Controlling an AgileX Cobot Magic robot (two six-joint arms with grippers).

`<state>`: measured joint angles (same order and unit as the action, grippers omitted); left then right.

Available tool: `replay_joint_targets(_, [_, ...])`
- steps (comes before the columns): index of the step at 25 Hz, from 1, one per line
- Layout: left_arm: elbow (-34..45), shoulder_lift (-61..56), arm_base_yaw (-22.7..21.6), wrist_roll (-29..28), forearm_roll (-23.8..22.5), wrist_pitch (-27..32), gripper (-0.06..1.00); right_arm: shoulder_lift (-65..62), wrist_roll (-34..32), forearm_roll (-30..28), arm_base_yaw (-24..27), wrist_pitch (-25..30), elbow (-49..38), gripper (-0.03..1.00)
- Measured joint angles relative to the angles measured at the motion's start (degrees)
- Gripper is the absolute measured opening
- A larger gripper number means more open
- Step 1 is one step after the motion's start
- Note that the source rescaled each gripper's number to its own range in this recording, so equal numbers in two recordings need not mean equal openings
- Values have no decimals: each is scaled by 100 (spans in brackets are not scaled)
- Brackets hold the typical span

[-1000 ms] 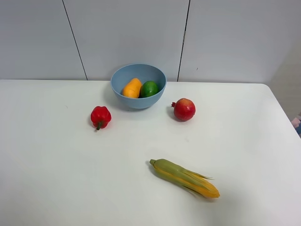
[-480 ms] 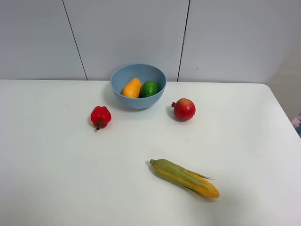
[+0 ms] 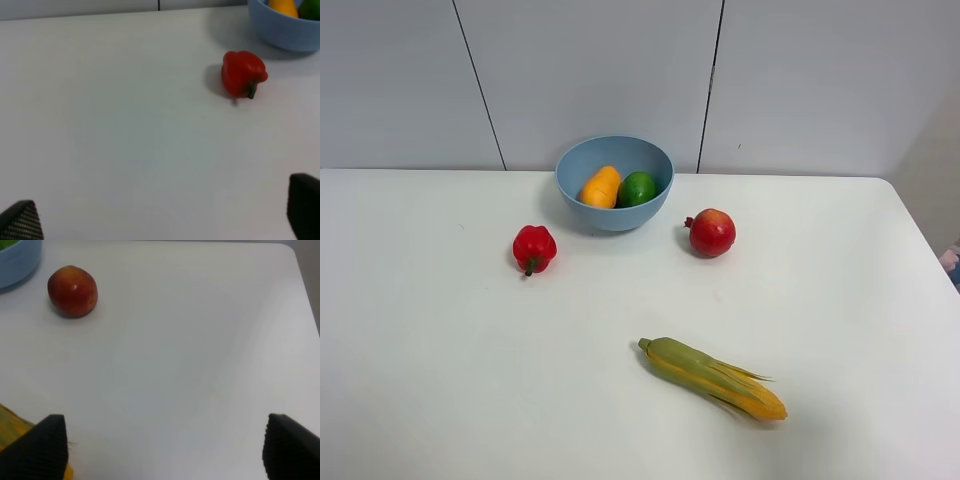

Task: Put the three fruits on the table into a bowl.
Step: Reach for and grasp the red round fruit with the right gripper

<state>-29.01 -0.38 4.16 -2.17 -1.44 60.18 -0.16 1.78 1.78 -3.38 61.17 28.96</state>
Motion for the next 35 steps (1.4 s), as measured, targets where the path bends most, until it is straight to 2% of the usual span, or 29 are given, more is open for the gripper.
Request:
replay_joint_targets(6, [0,0,0,0,0,0,98,0,-107,88,-34,-13,0,39])
replay_joint_targets(9, [0,0,0,0,0,0,98,394,-78,342,-235,-254,191,39])
replay_joint_targets(15, [0,0,0,1,0,0,98,3019,745,398,-673,-1334,1058,39])
replay_joint_targets(21, [0,0,0,1,0,0,98,6130,1807,403,-939,-2007,2428,39])
replay_joint_targets(24, [0,0,0,1,0,0,99,7412,2374,476,-1018,-2332,3015,50])
replay_joint_targets(28, [0,0,0,1,0,0,99,8378,2653,952,-1064,-2584,3610,55])
replay_joint_targets(29, [0,0,0,1,0,0,99,8507,2760,1072,-1064,-2703,3716,60])
replay_joint_targets(32, [0,0,0,1,0,0,99,8932,3218,1280,-1064,-3045,3875,89])
replay_joint_targets(35, [0,0,0,6,0,0,99,9537,3368,1575,-1064,-3287,3888,98])
